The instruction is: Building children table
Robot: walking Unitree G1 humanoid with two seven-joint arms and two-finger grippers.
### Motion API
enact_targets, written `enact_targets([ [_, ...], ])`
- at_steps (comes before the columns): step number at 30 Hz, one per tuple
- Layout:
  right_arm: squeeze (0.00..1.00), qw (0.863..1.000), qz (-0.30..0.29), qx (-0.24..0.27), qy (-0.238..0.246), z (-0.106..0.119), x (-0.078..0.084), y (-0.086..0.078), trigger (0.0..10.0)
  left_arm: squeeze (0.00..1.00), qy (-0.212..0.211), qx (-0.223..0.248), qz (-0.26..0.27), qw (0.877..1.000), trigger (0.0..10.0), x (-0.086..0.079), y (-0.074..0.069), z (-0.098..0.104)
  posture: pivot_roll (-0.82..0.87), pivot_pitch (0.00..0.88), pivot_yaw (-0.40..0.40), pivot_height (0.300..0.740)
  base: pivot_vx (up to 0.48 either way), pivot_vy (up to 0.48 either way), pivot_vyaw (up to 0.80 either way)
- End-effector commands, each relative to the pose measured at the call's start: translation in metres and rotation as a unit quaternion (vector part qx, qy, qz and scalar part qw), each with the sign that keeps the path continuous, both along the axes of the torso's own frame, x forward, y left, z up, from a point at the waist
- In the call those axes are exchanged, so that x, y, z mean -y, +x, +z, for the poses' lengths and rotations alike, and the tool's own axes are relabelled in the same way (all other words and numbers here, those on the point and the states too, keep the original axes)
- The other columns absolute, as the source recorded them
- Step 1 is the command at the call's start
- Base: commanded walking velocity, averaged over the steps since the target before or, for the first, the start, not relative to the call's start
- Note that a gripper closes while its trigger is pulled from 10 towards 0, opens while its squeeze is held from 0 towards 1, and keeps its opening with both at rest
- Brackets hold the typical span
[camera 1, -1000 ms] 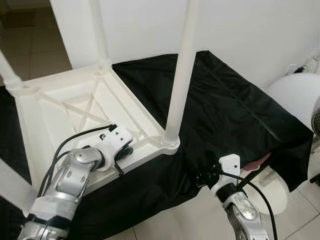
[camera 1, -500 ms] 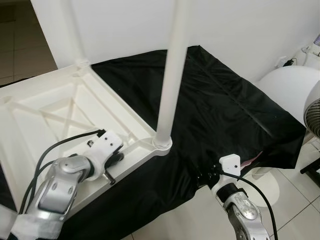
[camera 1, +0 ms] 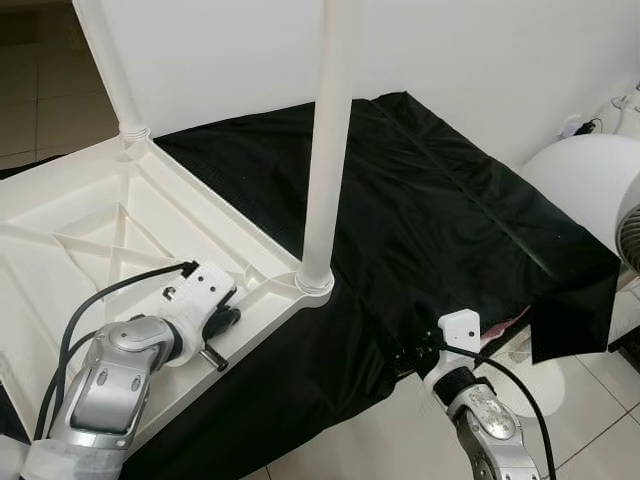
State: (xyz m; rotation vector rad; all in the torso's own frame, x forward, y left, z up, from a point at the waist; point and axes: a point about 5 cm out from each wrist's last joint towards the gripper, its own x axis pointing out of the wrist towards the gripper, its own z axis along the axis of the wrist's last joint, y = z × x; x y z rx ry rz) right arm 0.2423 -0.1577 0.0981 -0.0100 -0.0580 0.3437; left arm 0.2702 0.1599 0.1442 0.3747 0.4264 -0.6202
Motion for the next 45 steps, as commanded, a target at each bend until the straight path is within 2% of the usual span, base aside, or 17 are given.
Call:
enact_targets([
  [1,0.0,1.0,0.003,-0.002,-0.006,-0.002,0.001,0.0,10.0,0.0,-0.003,0.025,0.033,0.999,10.0,0.007,0.002,-0.004,-0.05,0.082,-0.02,0.74,0.0,0.0,0.0],
  [2,0.0,1.0,0.003,-0.002,-0.006,-0.002,0.001,0.0,10.0,0.0,-0.003,0.025,0.033,0.999,10.0,0.007,0.002,-0.004,-0.05,0.082,-0.02,0.74,0.0,0.0,0.0],
  [3,0.0,1.0,0.003,-0.001,-0.007,-0.002,0.001,0.0,10.0,1.0,-0.022,0.035,0.009,0.999,10.0,0.017,0.0,-0.002,-0.05,0.081,-0.019,0.74,0.0,0.0,0.0],
  [5,0.0,1.0,0.003,-0.001,-0.007,-0.002,0.001,0.0,10.0,1.0,-0.022,0.035,0.009,0.999,10.0,0.017,0.0,-0.002,-0.05,0.081,-0.019,0.74,0.0,0.0,0.0],
  [6,0.0,1.0,0.002,0.0,-0.007,-0.002,0.001,0.001,10.0,1.0,-0.043,0.033,-0.018,0.998,10.0,0.025,-0.003,-0.001,-0.05,0.081,-0.019,0.74,0.0,0.0,0.0],
  [7,0.0,1.0,0.002,0.0,-0.007,-0.002,0.001,0.001,10.0,1.0,-0.043,0.033,-0.018,0.998,10.0,0.025,-0.003,-0.001,-0.05,0.081,-0.019,0.74,0.0,0.0,0.0],
  [9,0.0,1.0,0.003,0.002,-0.006,-0.001,0.001,0.002,10.0,1.0,-0.057,0.092,-0.056,0.993,10.0,0.036,-0.004,0.01,-0.05,0.079,-0.018,0.74,0.0,0.0,0.0],
  [10,0.0,1.0,0.006,0.004,-0.007,-0.001,0.0,0.002,10.0,0.92,-0.055,0.107,-0.069,0.99,10.0,0.04,-0.005,0.013,-0.05,0.075,-0.017,0.74,0.0,0.0,0.0],
  [11,0.0,1.0,0.011,0.007,-0.009,0.0,-0.001,0.003,10.0,0.0,-0.05,0.12,-0.076,0.989,10.0,0.041,-0.005,0.015,-0.05,0.074,-0.016,0.74,0.0,0.0,0.0],
  [16,0.0,0.999,0.037,0.017,-0.002,0.006,-0.004,0.006,10.0,0.0,-0.063,0.144,-0.078,0.984,10.0,0.042,-0.005,0.022,-0.04,0.071,-0.015,0.74,0.0,0.0,0.0],
  [20,0.0,0.995,0.095,0.027,0.001,0.014,-0.015,0.007,10.0,0.0,-0.136,0.172,-0.09,0.971,10.0,0.041,-0.01,0.04,-0.03,0.065,-0.021,0.74,0.0,0.0,0.0],
  [23,0.0,0.994,0.103,0.028,0.002,0.015,-0.017,0.007,10.0,0.0,-0.154,0.175,-0.099,0.968,10.0,0.042,-0.013,0.043,-0.03,0.065,-0.021,0.74,0.0,0.0,0.0],
  [25,0.0,0.991,0.134,0.027,-0.003,0.015,-0.026,0.005,10.0,0.0,-0.192,0.204,-0.122,0.952,10.0,0.044,-0.024,0.051,-0.02,0.064,-0.029,0.74,0.0,0.0,0.0],
  [32,0.0,0.979,0.2,0.026,-0.009,0.018,-0.038,0.008,10.0,0.0,-0.214,0.232,-0.155,0.936,10.0,0.047,-0.044,0.052,0.0,0.063,-0.042,0.74,0.0,0.0,0.0],
  [36,0.0,0.971,0.236,0.03,-0.014,0.025,-0.042,0.017,10.0,0.0,-0.221,0.23,-0.162,0.934,10.0,0.049,-0.051,0.05,0.0,0.064,-0.045,0.74,0.0,0.0,0.0],
  [41,0.0,0.948,0.316,0.017,-0.027,0.035,-0.049,0.035,10.0,0.0,-0.273,0.18,-0.19,0.926,10.0,0.055,-0.066,0.044,0.02,0.063,-0.061,0.74,0.0,0.0,0.0],
  [45,0.0,0.942,0.333,0.012,-0.033,0.037,-0.05,0.039,10.0,0.0,-0.282,0.165,-0.2,0.924,10.0,0.055,-0.071,0.041,0.03,0.064,-0.062,0.74,0.0,0.0,0.0],
])
